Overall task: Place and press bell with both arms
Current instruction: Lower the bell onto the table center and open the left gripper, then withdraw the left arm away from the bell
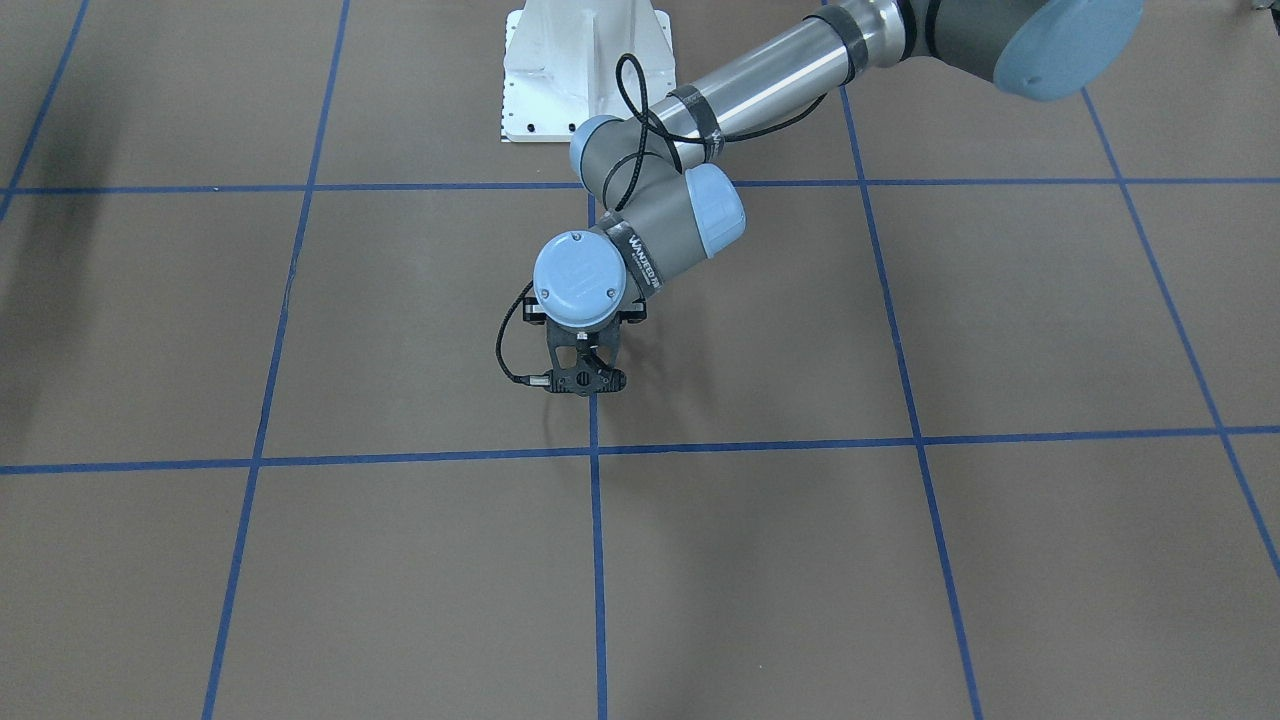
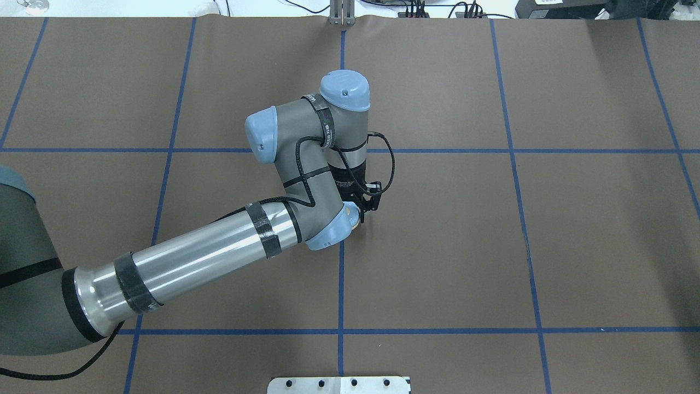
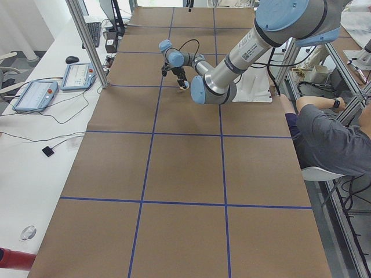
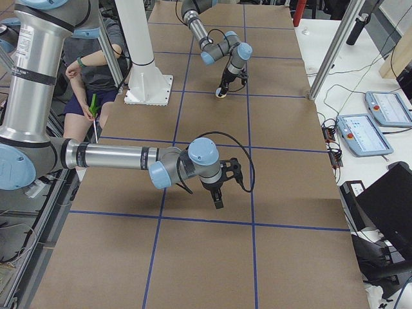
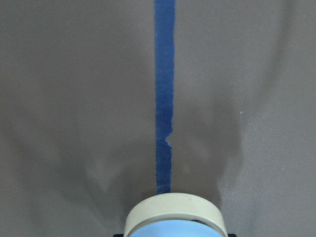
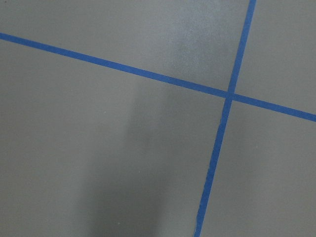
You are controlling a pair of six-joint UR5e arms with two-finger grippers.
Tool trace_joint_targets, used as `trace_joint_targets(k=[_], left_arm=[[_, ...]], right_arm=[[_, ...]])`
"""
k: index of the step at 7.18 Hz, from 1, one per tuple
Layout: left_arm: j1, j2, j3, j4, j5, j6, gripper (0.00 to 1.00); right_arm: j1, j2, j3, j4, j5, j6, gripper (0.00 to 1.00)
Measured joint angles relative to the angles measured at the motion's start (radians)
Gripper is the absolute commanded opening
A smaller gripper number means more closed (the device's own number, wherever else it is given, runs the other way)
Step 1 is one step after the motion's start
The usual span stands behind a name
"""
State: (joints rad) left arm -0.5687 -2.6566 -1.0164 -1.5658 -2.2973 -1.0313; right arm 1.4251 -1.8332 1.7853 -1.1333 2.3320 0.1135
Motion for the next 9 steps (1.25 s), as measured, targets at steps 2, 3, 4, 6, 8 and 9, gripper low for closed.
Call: trace_joint_targets(k=[2, 3, 4, 6, 8, 9], left_arm=[[-0.001, 0.001, -0.005, 0.001, 0.001, 0.000, 0.99], [-0.013, 0.001, -0.021, 0.005, 0.001, -0.002, 0.99], [-0.034, 0.003, -0.055, 0.019, 0.000, -0.004, 0.99], [-0.084, 0.033, -0.192, 0.077, 0.001, -0.004, 0.99], [-0.150, 0.175, -0.425, 0.117, 0.036, 0.032, 0.99], [-0.182, 0.278, -0.542, 0.125, 0.063, 0.106, 0.99]], right_arm=[[0.000, 0.002, 0.003, 0.001, 0.001, 0.000, 1.00], [0.000, 0.002, 0.005, 0.001, 0.003, 0.001, 1.00], [0.000, 0.004, 0.008, 0.001, 0.004, 0.004, 1.00], [0.000, 0.013, 0.010, -0.001, 0.007, 0.016, 1.00], [0.000, 0.028, 0.011, -0.015, 0.008, 0.042, 1.00], [0.000, 0.034, 0.013, -0.027, 0.010, 0.048, 1.00]])
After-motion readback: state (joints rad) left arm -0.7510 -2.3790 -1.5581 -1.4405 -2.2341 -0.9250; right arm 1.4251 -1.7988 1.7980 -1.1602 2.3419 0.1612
